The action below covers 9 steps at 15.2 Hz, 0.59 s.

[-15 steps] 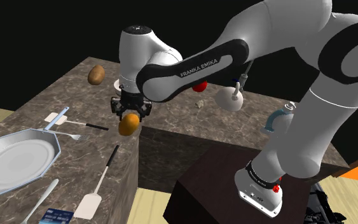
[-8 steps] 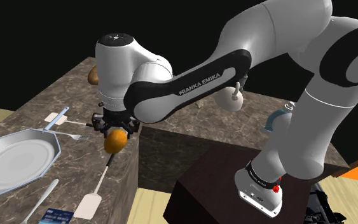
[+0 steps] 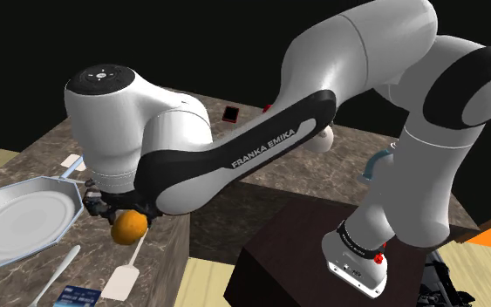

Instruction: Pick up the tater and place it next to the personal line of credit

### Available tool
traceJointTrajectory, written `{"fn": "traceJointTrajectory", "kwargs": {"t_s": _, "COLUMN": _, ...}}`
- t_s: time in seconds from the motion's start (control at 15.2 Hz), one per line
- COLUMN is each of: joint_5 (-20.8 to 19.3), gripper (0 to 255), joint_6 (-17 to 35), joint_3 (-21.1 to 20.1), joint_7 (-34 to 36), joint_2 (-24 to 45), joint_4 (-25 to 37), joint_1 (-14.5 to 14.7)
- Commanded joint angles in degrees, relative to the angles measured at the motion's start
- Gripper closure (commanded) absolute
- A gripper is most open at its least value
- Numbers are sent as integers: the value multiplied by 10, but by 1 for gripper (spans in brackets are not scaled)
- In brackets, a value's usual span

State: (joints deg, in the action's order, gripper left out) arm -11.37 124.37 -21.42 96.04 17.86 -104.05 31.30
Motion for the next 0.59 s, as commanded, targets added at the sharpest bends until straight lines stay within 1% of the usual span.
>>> {"fn": "traceJointTrajectory", "kwargs": {"t_s": 0.0, "joint_5": -10, "gripper": 255, "joint_6": -12, "joint_3": -5, "joint_7": 28, "joint_2": 18, "joint_4": 26, "joint_1": 21}}
{"fn": "traceJointTrajectory", "kwargs": {"t_s": 0.26, "joint_5": -32, "gripper": 255, "joint_6": -41, "joint_3": -11, "joint_7": 77, "joint_2": 66, "joint_4": 96, "joint_1": 66}}
{"fn": "traceJointTrajectory", "kwargs": {"t_s": 0.53, "joint_5": -53, "gripper": 255, "joint_6": -77, "joint_3": -12, "joint_7": 119, "joint_2": 124, "joint_4": 182, "joint_1": 116}}
